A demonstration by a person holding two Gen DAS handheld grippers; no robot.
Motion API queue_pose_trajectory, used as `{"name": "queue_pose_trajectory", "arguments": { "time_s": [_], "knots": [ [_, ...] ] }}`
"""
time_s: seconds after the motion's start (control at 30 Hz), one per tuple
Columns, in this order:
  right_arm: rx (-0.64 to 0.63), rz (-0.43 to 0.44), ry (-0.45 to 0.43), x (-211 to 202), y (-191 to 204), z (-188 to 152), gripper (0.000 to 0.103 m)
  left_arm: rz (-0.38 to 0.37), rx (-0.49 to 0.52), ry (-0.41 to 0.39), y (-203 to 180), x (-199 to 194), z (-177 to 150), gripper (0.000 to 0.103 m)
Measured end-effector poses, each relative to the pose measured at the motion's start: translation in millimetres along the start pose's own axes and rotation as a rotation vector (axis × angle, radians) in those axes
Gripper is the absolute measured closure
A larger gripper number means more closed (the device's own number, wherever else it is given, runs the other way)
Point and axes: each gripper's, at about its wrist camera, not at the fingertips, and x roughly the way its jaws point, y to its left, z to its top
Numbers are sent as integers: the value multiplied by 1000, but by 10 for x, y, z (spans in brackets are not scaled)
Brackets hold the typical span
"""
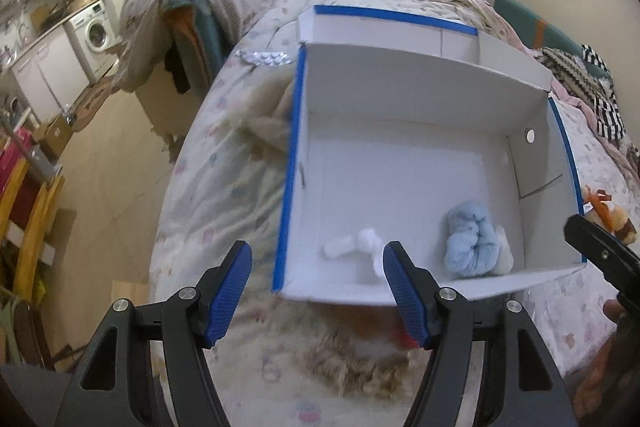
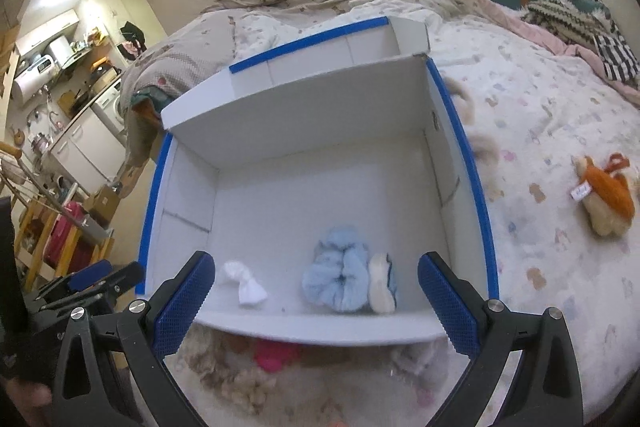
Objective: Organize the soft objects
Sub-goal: 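Withdraw both tools from the box toward the remaining items, then grasp the pink scrunchie with the left tool while the right tool grasps the beige scrunchie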
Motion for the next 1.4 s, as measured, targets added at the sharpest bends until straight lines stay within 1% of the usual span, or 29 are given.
{"name": "queue_pose_trajectory", "arguments": {
  "time_s": [0.2,0.47,0.67,0.83,0.93,1.13,1.3,1.4],
  "knots": [
    [6,-10,25,-129,-74,-216,0,8,-32,24,124,-32,-236,38],
    [43,-44,79,-192,-254,-456,0,30,-38,51,228,-11,-477,38],
    [107,-48,141,-142,-328,-596,0,35,-49,81,277,54,-572,38],
    [84,-92,208,-13,-275,-684,0,50,-50,103,305,122,-595,38],
    [88,-113,250,67,-284,-736,0,58,-70,124,346,186,-615,38],
    [132,-115,307,198,-351,-793,0,77,-90,225,373,435,-696,38],
    [171,-112,325,239,-399,-807,0,12,-131,314,351,654,-769,38],
    [186,-115,325,237,-427,-819,0,-6,-106,366,258,815,-802,38]
  ]
}}
